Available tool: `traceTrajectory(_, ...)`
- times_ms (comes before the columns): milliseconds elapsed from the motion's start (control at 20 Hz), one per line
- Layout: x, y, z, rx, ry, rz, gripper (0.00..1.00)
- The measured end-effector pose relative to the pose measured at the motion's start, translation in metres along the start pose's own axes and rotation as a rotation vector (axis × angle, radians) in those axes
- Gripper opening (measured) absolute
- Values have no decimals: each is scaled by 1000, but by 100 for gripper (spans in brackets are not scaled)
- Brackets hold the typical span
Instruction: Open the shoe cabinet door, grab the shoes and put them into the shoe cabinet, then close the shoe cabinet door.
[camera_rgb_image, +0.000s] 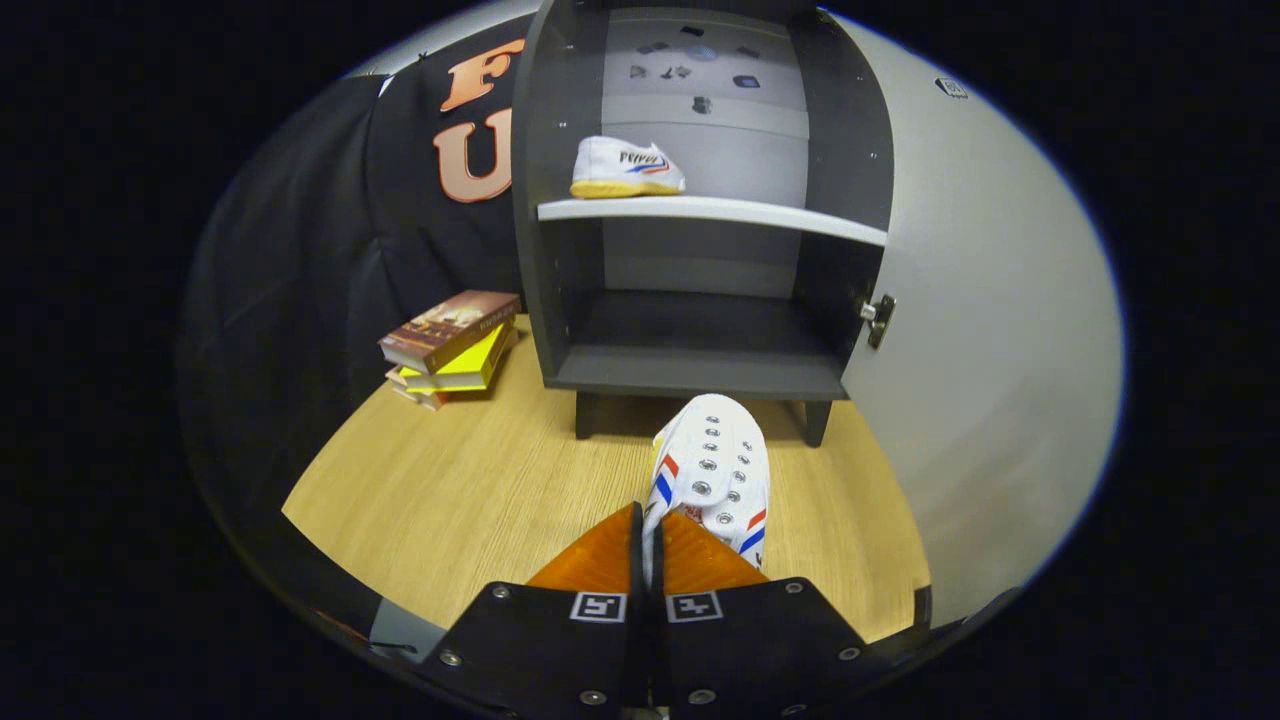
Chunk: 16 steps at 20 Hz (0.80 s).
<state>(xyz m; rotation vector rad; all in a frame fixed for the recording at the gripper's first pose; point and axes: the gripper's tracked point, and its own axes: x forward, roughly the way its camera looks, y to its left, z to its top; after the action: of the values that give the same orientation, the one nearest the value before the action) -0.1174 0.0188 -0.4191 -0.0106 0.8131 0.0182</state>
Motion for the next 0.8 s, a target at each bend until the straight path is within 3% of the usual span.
traceTrajectory(450,-32,-22,141,-36,-190,12,0)
traceTrajectory(800,25,-49,225,-65,-236,-29,0)
